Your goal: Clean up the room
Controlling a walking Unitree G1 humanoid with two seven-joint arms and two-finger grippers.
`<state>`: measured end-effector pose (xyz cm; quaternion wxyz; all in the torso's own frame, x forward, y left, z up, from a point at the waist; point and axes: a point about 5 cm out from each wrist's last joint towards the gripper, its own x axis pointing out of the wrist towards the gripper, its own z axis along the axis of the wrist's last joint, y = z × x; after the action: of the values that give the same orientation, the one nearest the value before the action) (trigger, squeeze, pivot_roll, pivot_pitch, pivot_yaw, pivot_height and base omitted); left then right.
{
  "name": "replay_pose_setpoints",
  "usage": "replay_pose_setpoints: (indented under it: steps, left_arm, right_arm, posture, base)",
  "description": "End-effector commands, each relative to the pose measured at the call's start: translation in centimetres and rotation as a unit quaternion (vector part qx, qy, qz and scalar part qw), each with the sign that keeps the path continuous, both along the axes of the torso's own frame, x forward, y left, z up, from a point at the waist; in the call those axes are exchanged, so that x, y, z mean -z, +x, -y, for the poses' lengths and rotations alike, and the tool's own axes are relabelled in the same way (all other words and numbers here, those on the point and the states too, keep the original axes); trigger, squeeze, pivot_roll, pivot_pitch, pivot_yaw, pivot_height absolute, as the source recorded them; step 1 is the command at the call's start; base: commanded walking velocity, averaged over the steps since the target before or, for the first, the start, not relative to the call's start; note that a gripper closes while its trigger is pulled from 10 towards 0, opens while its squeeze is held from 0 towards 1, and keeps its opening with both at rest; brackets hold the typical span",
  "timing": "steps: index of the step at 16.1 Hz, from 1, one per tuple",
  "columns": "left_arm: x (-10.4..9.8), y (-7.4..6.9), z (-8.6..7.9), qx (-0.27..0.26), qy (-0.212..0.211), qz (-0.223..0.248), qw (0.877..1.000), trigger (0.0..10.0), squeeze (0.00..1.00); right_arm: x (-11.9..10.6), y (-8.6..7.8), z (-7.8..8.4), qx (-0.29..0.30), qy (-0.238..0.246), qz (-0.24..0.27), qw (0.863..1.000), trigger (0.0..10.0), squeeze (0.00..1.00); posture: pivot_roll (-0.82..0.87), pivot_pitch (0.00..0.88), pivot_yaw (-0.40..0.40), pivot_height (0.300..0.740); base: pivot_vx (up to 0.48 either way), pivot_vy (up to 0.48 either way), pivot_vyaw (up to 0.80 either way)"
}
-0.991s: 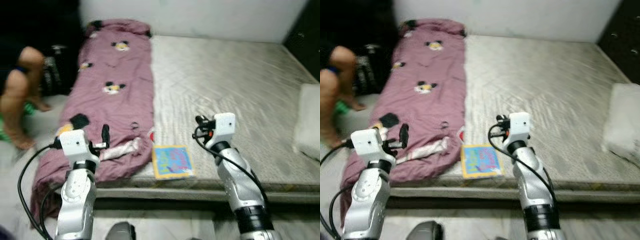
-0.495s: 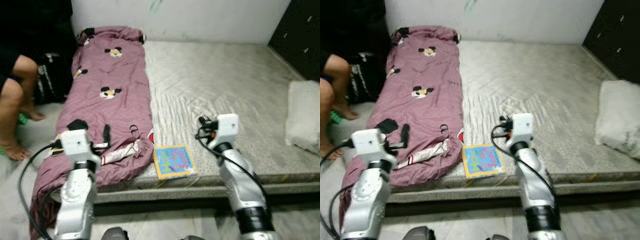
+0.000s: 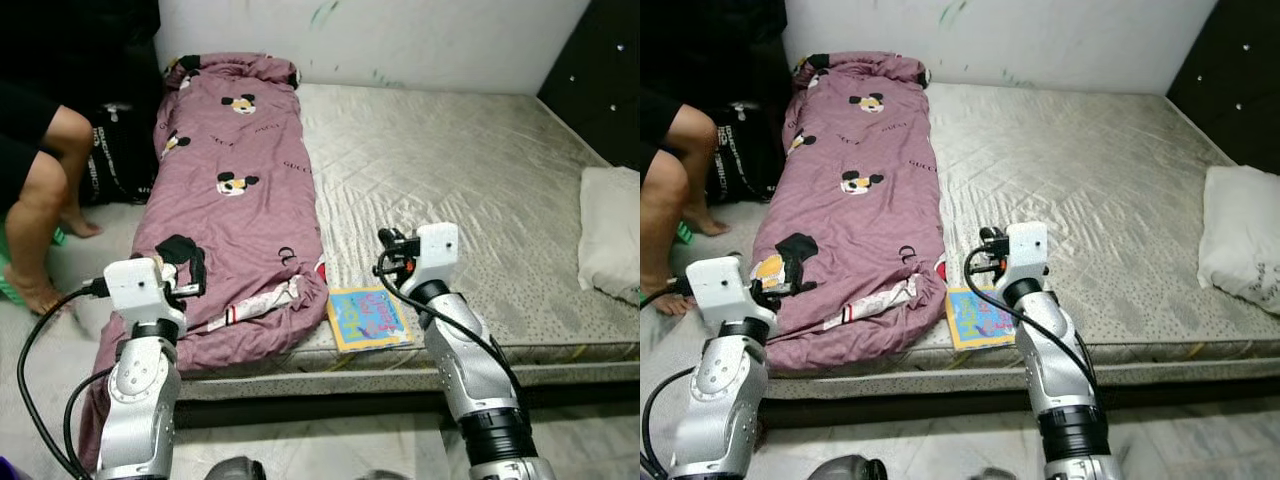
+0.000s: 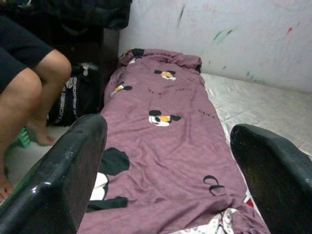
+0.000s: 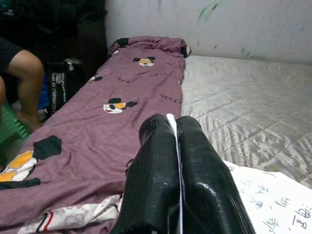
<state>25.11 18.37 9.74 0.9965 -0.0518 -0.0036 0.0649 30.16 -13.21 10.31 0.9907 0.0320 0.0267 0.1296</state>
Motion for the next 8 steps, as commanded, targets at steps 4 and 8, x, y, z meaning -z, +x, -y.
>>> replay_pose_setpoints:
  steps: [4, 8]
  left_arm:
    - [0.1, 0.09, 0.33, 0.007, -0.003, -0.003, 1.0, 10.0, 0.0]
    - [0.1, 0.22, 0.32, 0.004, -0.007, -0.002, 1.0, 10.0, 0.0]
  right_arm:
    - [-0.14, 0.25, 0.28, 0.004, -0.001, 0.001, 1.0, 10.0, 0.0]
    - [-0.19, 0.41, 0.3, 0.003, -0.003, 0.001, 1.0, 10.0, 0.0]
  posture:
    - [-0.03, 0.0, -0.053, 0.74]
    - [-0.04, 0.0, -0.056, 0.74]
  base:
    - [0.0, 0.463, 0.59]
    - [0.0, 0.437, 0.2]
